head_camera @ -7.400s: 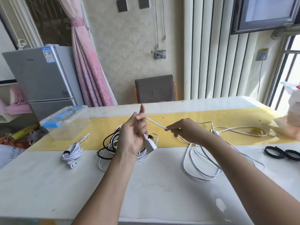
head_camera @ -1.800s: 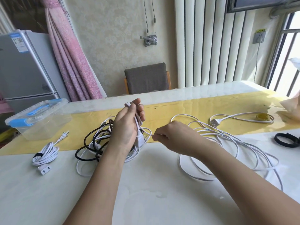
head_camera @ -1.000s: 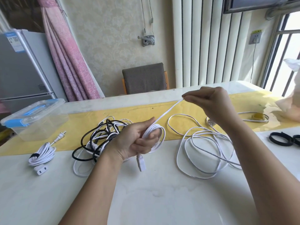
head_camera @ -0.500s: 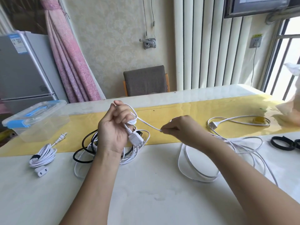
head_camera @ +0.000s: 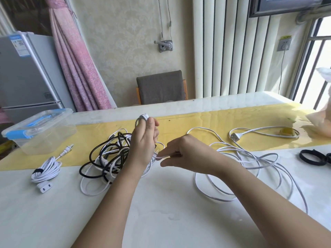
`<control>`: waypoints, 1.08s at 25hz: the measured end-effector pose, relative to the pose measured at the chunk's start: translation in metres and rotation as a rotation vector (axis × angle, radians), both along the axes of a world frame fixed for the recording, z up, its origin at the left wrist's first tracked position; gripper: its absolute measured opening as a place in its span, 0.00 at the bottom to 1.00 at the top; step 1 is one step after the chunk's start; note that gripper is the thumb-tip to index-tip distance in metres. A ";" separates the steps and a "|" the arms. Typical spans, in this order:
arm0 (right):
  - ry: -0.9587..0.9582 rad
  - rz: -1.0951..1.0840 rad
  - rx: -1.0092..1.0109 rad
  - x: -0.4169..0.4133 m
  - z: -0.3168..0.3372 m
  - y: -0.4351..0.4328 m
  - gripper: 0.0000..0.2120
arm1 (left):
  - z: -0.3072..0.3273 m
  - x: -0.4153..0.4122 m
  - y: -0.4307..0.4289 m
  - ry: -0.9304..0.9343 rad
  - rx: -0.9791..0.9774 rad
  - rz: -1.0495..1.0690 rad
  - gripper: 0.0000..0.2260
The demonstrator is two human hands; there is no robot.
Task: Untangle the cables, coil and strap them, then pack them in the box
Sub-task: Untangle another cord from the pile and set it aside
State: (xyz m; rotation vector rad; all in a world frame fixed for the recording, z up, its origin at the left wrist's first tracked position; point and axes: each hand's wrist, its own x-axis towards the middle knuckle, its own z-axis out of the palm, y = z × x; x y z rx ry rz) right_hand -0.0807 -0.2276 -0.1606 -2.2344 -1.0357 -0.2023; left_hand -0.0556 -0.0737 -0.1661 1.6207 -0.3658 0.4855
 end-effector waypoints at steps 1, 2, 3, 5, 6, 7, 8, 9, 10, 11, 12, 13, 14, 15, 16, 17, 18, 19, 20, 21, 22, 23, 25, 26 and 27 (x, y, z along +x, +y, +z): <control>0.028 0.001 0.040 -0.001 0.003 -0.002 0.07 | -0.003 -0.001 -0.001 0.001 0.071 -0.019 0.15; 0.054 -0.009 0.091 -0.001 0.006 -0.005 0.06 | -0.005 -0.001 -0.002 0.022 0.134 -0.046 0.15; 0.079 -0.021 0.145 -0.002 0.010 -0.009 0.05 | -0.007 -0.001 -0.002 0.058 0.192 -0.076 0.15; 0.119 -0.040 0.216 -0.002 0.018 -0.018 0.05 | -0.009 -0.002 -0.004 0.152 0.261 -0.161 0.16; 0.128 -0.059 0.247 -0.002 0.022 -0.023 0.04 | -0.008 -0.004 -0.006 0.224 0.260 -0.221 0.18; 0.130 -0.088 0.290 -0.001 0.026 -0.028 0.04 | -0.006 -0.007 -0.008 0.307 0.248 -0.281 0.20; 0.123 -0.119 0.343 0.000 0.030 -0.033 0.04 | -0.003 -0.010 -0.010 0.388 0.239 -0.336 0.22; 0.109 -0.147 0.399 0.001 0.033 -0.038 0.04 | 0.000 -0.012 -0.011 0.455 0.233 -0.387 0.24; 0.077 -0.177 0.446 0.002 0.035 -0.043 0.04 | 0.004 -0.016 -0.012 0.506 0.226 -0.440 0.25; 0.026 -0.216 0.484 0.005 0.037 -0.049 0.04 | 0.007 -0.018 -0.013 0.541 0.218 -0.495 0.25; -0.037 -0.265 0.523 0.007 0.038 -0.055 0.05 | 0.009 -0.021 -0.013 0.563 0.206 -0.554 0.25; -0.100 -0.325 0.570 0.010 0.039 -0.063 0.06 | 0.011 -0.022 -0.012 0.571 0.191 -0.606 0.25; -0.149 -0.388 0.620 0.014 0.040 -0.071 0.06 | 0.013 -0.024 -0.012 0.573 0.162 -0.645 0.25; -0.178 -0.451 0.660 0.018 0.040 -0.079 0.06 | 0.014 -0.025 -0.013 0.578 0.123 -0.675 0.26; -0.190 -0.511 0.675 0.023 0.037 -0.085 0.05 | 0.014 -0.025 -0.013 0.593 0.066 -0.710 0.26; -0.193 -0.563 0.659 0.027 0.034 -0.089 0.05 | 0.014 -0.023 -0.012 0.613 0.000 -0.766 0.27; -0.197 -0.605 0.608 0.031 0.029 -0.091 0.04 | 0.014 -0.022 -0.011 0.630 -0.082 -0.850 0.27; -0.200 -0.634 0.535 0.036 0.023 -0.091 0.04 | 0.014 -0.019 -0.009 0.632 -0.183 -0.967 0.25; -0.194 -0.645 0.462 0.040 0.017 -0.089 0.04 | 0.014 -0.016 -0.007 0.618 -0.313 -1.105 0.22; -0.180 -0.636 0.396 0.043 0.011 -0.085 0.05 | 0.014 -0.013 -0.003 0.598 -0.470 -1.229 0.19; -0.169 -0.612 0.337 0.045 0.007 -0.081 0.05 | 0.015 -0.011 0.001 0.582 -0.640 -1.320 0.17; -0.163 -0.579 0.281 0.045 0.003 -0.076 0.05 | 0.016 -0.008 0.005 0.571 -0.799 -1.354 0.15; -0.161 -0.505 0.184 0.045 -0.002 -0.064 0.05 | 0.018 -0.005 0.011 0.540 -1.017 -1.263 0.14; -0.157 -0.467 0.147 0.044 -0.004 -0.058 0.05 | 0.018 -0.003 0.014 0.508 -1.079 -1.176 0.15; -0.144 -0.425 0.115 0.042 -0.006 -0.051 0.05 | 0.018 -0.002 0.015 0.467 -1.107 -1.064 0.15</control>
